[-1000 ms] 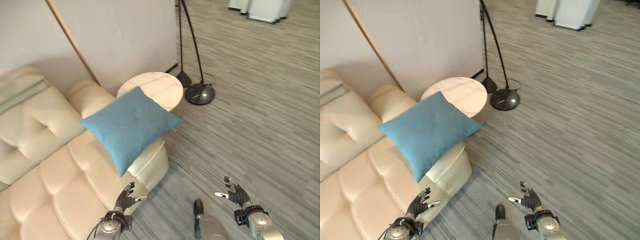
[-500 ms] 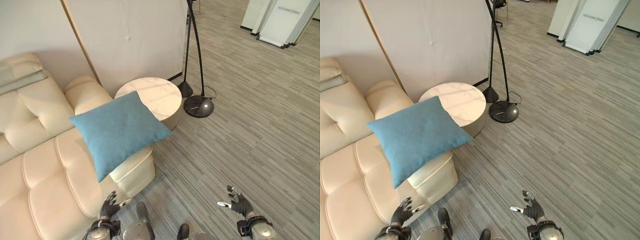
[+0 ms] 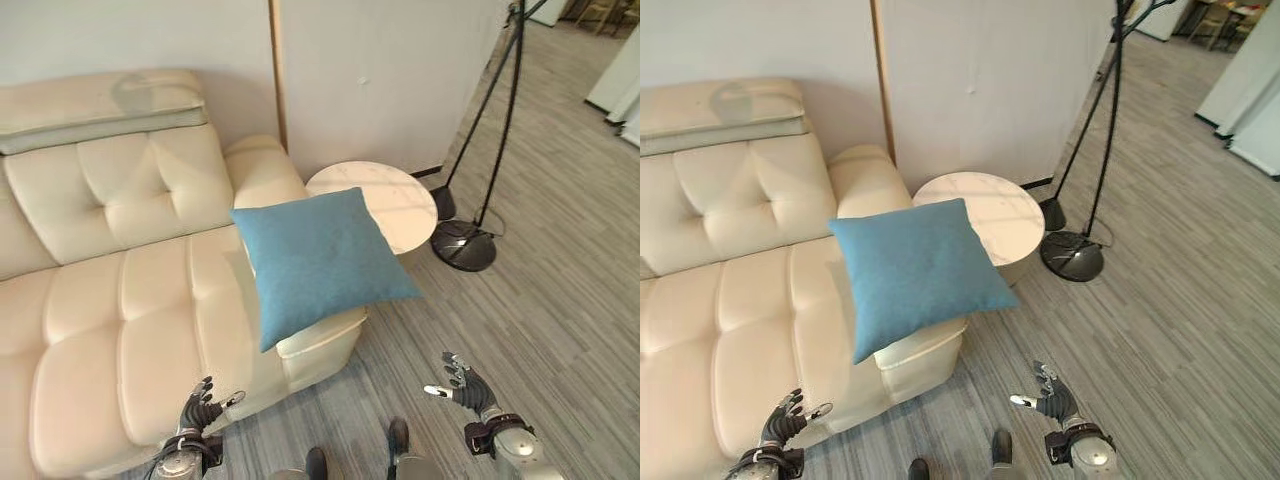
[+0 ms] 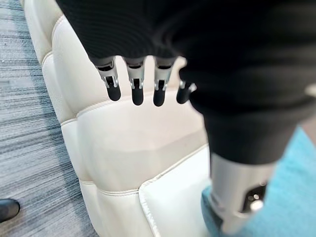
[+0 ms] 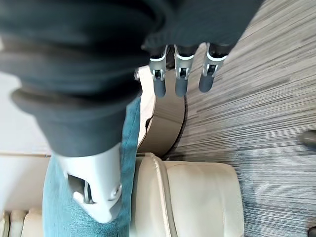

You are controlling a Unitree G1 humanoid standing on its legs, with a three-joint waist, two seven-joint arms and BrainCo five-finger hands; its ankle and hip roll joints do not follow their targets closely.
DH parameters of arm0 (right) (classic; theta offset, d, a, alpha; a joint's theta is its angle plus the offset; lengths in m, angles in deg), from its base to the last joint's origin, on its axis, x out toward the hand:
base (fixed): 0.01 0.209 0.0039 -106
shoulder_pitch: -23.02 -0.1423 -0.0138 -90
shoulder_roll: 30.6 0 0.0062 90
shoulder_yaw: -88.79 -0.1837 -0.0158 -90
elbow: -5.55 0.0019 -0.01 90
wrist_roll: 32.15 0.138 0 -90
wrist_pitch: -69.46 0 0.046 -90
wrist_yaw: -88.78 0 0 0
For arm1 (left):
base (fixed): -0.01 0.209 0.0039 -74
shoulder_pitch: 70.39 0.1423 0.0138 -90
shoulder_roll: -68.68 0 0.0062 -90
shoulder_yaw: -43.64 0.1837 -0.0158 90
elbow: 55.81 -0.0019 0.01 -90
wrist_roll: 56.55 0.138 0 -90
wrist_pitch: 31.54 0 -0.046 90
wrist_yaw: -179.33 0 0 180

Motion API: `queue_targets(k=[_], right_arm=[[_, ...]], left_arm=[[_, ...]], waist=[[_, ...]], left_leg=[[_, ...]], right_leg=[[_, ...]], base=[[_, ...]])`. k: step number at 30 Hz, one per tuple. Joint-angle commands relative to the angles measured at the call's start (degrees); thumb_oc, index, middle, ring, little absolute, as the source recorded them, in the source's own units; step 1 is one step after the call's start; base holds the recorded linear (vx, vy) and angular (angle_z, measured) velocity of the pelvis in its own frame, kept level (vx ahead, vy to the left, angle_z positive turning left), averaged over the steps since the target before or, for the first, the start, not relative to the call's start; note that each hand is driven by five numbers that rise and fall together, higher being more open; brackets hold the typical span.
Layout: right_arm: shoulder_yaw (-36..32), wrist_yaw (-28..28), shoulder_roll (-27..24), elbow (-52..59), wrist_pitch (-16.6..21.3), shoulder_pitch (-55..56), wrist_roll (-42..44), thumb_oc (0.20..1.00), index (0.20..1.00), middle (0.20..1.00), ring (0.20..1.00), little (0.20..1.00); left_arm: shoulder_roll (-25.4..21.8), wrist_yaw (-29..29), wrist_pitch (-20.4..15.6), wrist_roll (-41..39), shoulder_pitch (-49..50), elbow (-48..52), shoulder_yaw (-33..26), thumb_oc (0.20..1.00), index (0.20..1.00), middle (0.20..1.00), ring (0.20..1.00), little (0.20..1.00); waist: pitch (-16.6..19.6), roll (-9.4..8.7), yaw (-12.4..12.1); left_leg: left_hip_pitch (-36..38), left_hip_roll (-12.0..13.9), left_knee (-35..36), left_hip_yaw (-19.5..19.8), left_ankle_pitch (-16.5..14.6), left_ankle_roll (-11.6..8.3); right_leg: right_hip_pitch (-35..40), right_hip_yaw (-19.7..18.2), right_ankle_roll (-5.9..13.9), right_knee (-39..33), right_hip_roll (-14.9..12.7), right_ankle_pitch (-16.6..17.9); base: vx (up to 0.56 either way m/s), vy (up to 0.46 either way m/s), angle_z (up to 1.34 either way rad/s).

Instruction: Pick up all the scattered cushions and arrange them neatly on the sofa.

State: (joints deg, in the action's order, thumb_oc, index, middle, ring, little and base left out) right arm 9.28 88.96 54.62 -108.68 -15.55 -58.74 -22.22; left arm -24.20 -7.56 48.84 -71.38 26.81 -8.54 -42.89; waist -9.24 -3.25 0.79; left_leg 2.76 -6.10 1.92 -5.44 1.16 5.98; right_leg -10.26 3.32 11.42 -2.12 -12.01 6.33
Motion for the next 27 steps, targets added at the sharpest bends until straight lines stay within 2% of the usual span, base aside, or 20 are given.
queue_targets(k=[1, 6, 10, 13, 17, 22, 23, 24, 25, 27], right_arm=[[-2.6, -1.8, -3.5, 2.8, 2.9, -3.3, -1.4, 1.0, 1.0, 1.0, 1.0, 1.0], [-3.7, -2.9, -5.2, 2.8, 3.1, -5.4, -2.1, 1.0, 1.0, 1.0, 1.0, 1.0], [-1.7, -3.3, -7.6, 1.3, 2.5, -11.0, -1.4, 1.0, 1.0, 1.0, 1.0, 1.0], [1.4, -3.6, -8.7, -1.3, 2.0, -16.4, -0.2, 1.0, 1.0, 1.0, 1.0, 1.0], [7.0, -4.8, -8.5, -9.6, 0.8, -28.3, 2.0, 1.0, 1.0, 1.0, 1.0, 1.0], [14.2, -8.1, -5.0, -24.0, -0.8, -49.3, 3.3, 1.0, 1.0, 1.0, 1.0, 1.0], [14.2, -8.1, -4.9, -24.2, -0.7, -49.5, 3.4, 1.0, 1.0, 1.0, 1.0, 1.0], [17.0, -8.8, -2.6, -27.8, -1.3, -55.0, 3.2, 1.0, 1.0, 1.0, 1.0, 1.0], [17.0, -8.8, -2.5, -28.0, -1.2, -55.3, 3.3, 1.0, 1.0, 1.0, 1.0, 1.0], [20.5, -9.4, 2.8, -31.8, -1.2, -60.6, 3.8, 1.0, 1.0, 1.0, 1.0, 1.0]], left_arm=[[-2.7, 0.0, -3.0, 0.8, -2.4, 5.8, 1.4, 1.0, 1.0, 1.0, 1.0, 1.0], [-3.0, 0.2, -2.8, 1.6, -3.1, 7.1, 2.3, 1.0, 1.0, 1.0, 1.0, 1.0], [-4.3, -0.5, -2.7, 0.5, -6.8, 6.1, 3.2, 1.0, 1.0, 1.0, 1.0, 1.0], [-5.3, -2.0, -2.7, -0.4, -11.5, 4.2, 4.7, 1.0, 1.0, 1.0, 1.0, 1.0], [-5.6, -4.9, -3.1, -3.9, -21.6, -1.6, 6.5, 1.0, 1.0, 1.0, 1.0, 1.0], [-6.5, -8.3, -4.0, -10.7, -38.6, -11.9, 9.2, 1.0, 1.0, 1.0, 1.0, 1.0], [-6.6, -8.2, -4.1, -10.7, -38.9, -12.0, 9.2, 1.0, 1.0, 1.0, 1.0, 1.0], [-6.4, -8.9, -4.0, -12.2, -44.3, -15.5, 10.7, 1.0, 1.0, 1.0, 1.0, 1.0], [-6.5, -8.8, -4.1, -12.2, -44.6, -15.8, 10.7, 1.0, 1.0, 1.0, 1.0, 1.0], [-5.5, -9.5, -3.4, -11.4, -51.4, -21.4, 14.2, 1.0, 1.0, 1.0, 1.0, 1.0]], waist=[[-0.8, -1.08, 1.0], [0.6, -1.85, 0.6], [2.4, -1.88, 0.0], [2.2, -1.55, -0.2], [-0.3, -0.8, -0.6], [-5.8, 0.16, -1.0], [-5.9, 0.13, -1.0], [-7.1, 0.34, -0.9], [-7.2, 0.3, -0.9], [-8.5, 0.15, -0.8]], left_leg=[[1.6, 3.6, -5.1, 4.9, -8.1, -6.31], [1.9, 3.4, -7.0, 6.5, -9.9, -7.39], [2.3, 5.9, -5.5, 7.4, -9.2, -8.93], [1.7, 7.0, -4.3, 7.8, -8.5, -9.6], [-0.9, 7.9, -4.0, 7.8, -7.3, -10.25], [-7.8, 8.4, -5.4, 7.3, -5.3, -10.77], [-8.0, 8.3, -5.5, 7.3, -5.3, -10.77], [-9.7, 8.7, -5.7, 7.2, -4.5, -10.98], [-9.9, 8.6, -5.8, 7.2, -4.6, -10.99], [-11.8, 9.1, -6.0, 7.2, -3.6, -11.36]], right_leg=[[1.5, -0.1, 0.74, 4.7, 0.2, -1.0], [3.4, 1.6, 0.4, 5.6, -0.3, -0.3], [6.2, 4.6, -0.89, 3.9, 0.8, -2.4], [6.4, 5.5, -1.55, 3.2, 1.2, -3.2], [4.3, 5.7, -2.26, 3.1, 1.8, -3.4], [-3.2, 4.1, -2.85, 5.4, 2.4, -2.7], [-3.4, 4.1, -2.85, 5.5, 2.4, -2.7], [-5.2, 3.7, -2.98, 6.2, 2.4, -2.6], [-5.4, 3.7, -2.99, 6.3, 2.4, -2.6], [-7.1, 3.3, -2.98, 7.0, 2.3, -2.6]], base=[[0.17, -0.096, 0.55], [0.17, -0.155, 0.69], [0.15, -0.193, 0.25], [0.04, -0.125, 0.19], [-0.12, -0.078, 0.18], [-0.21, -0.006, -0.01], [-0.17, 0.003, -0.03], [-0.09, 0.001, 0.06], [-0.14, -0.016, 0.11], [-0.06, -0.025, 0.06]])
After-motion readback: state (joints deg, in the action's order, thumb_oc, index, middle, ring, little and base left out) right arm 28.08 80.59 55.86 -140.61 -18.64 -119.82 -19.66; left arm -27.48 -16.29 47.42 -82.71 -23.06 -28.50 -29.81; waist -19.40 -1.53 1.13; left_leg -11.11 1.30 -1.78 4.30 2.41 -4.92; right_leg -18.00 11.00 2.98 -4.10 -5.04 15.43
